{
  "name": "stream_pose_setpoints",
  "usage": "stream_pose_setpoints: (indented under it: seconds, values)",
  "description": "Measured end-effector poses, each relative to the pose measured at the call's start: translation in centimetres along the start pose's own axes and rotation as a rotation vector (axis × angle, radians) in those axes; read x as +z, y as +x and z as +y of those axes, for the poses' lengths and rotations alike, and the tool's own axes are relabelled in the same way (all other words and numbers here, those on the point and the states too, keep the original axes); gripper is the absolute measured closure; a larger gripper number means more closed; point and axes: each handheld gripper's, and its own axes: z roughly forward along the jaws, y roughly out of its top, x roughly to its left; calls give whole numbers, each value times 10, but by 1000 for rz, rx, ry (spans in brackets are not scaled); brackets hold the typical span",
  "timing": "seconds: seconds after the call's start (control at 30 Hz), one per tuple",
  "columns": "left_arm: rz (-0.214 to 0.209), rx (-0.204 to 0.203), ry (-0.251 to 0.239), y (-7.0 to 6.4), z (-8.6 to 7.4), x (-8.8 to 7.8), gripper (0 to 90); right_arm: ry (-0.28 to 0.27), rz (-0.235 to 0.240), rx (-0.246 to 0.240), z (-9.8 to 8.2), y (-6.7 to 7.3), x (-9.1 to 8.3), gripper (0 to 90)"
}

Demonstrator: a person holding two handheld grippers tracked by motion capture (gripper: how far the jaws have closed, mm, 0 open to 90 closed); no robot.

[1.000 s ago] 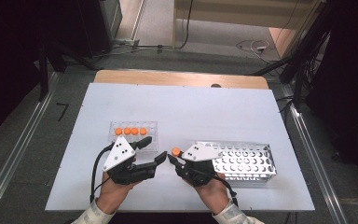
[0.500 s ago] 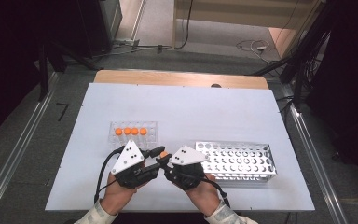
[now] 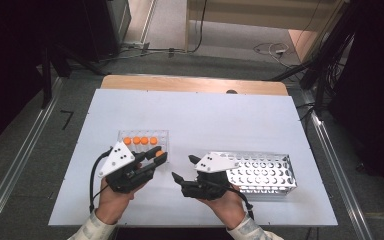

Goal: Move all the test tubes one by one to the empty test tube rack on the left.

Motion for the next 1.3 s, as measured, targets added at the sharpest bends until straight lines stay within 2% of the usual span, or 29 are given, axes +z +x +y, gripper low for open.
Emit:
stream_pose_setpoints:
  seconds: [0.2, 0.43, 0.7, 0.73, 0.9, 1.0, 1.13, 1.3]
  values:
    - [70, -44, -22, 22, 7, -16, 695, -8, -36, 39, -10, -17, -13, 239]
    - [141, -73, -38, 43, 15, -34, 695, -35, -87, 77, -18, -36, -36, 231]
    - [221, -58, -20, 57, 17, -44, 695, -61, -132, 106, -23, -52, -52, 231]
    - [244, -47, -20, 59, 17, -45, 695, -60, -135, 108, -23, -53, -52, 231]
    - [316, -32, -47, 67, 12, -44, 695, -63, -147, 115, -25, -57, -55, 232]
    - [339, -33, -67, 72, 8, -43, 695, -67, -154, 124, -25, -58, -56, 233]
    - [353, -38, -64, 78, 1, -38, 695, -68, -158, 124, -25, -59, -55, 234]
    - [346, -53, -66, 83, -7, -32, 694, -67, -160, 124, -25, -59, -56, 235]
